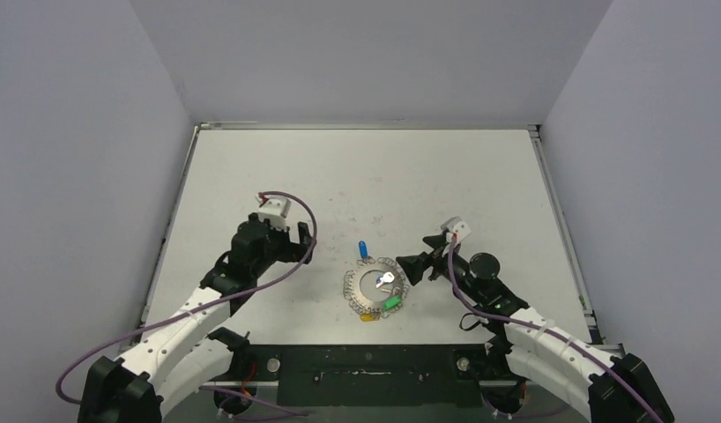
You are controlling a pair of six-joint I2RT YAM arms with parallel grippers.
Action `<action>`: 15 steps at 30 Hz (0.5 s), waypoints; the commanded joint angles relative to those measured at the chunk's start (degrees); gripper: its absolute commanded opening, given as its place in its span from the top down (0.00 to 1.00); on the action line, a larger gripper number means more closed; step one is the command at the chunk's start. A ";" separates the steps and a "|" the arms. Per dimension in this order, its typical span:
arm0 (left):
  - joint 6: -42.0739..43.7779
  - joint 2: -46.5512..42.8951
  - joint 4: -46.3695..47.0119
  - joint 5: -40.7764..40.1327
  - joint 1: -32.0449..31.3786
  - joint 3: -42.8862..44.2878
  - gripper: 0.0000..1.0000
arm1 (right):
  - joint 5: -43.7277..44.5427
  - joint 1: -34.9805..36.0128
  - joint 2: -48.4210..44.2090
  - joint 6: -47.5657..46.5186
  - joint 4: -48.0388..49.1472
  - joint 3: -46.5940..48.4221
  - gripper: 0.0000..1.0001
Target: Put the keys on the keyring
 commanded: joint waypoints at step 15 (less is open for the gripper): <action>10.75 6.34 23.36 -18.08 18.73 -7.24 0.03 | 29.54 -16.80 4.91 -13.23 -7.95 6.40 0.00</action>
